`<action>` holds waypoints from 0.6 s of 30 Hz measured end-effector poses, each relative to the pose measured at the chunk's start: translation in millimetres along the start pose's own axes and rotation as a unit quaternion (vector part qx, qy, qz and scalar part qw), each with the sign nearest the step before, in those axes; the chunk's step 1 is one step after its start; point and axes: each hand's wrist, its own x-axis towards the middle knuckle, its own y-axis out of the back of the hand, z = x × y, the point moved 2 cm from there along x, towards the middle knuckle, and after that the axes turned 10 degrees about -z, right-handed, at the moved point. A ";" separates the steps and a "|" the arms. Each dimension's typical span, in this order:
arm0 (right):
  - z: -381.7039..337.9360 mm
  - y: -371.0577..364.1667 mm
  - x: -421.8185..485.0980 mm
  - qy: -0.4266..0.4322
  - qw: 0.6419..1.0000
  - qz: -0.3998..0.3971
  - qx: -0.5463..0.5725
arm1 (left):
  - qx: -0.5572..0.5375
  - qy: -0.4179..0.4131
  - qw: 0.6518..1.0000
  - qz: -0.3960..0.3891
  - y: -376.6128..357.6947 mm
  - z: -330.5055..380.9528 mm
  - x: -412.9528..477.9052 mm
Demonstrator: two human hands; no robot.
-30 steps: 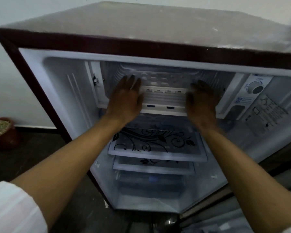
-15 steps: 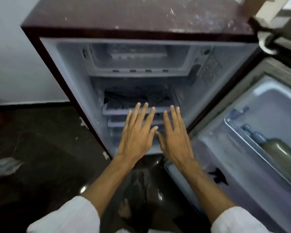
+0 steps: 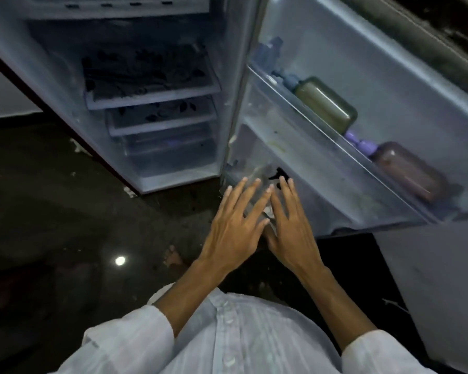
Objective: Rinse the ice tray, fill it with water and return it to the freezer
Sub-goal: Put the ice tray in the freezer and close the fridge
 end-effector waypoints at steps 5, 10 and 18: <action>67.2 19.0 -85.8 -0.018 1.000 0.000 0.011 | 0.006 -0.019 0.999 -0.037 -59.8 89.4 -4.7; 125.1 51.8 -159.2 -0.043 0.997 0.053 0.026 | 0.013 -0.059 0.996 -0.073 -101.9 172.4 0.5; 182.8 130.7 -199.2 -0.124 0.950 0.274 0.085 | 0.019 -0.099 0.991 -0.088 -118.2 238.7 25.1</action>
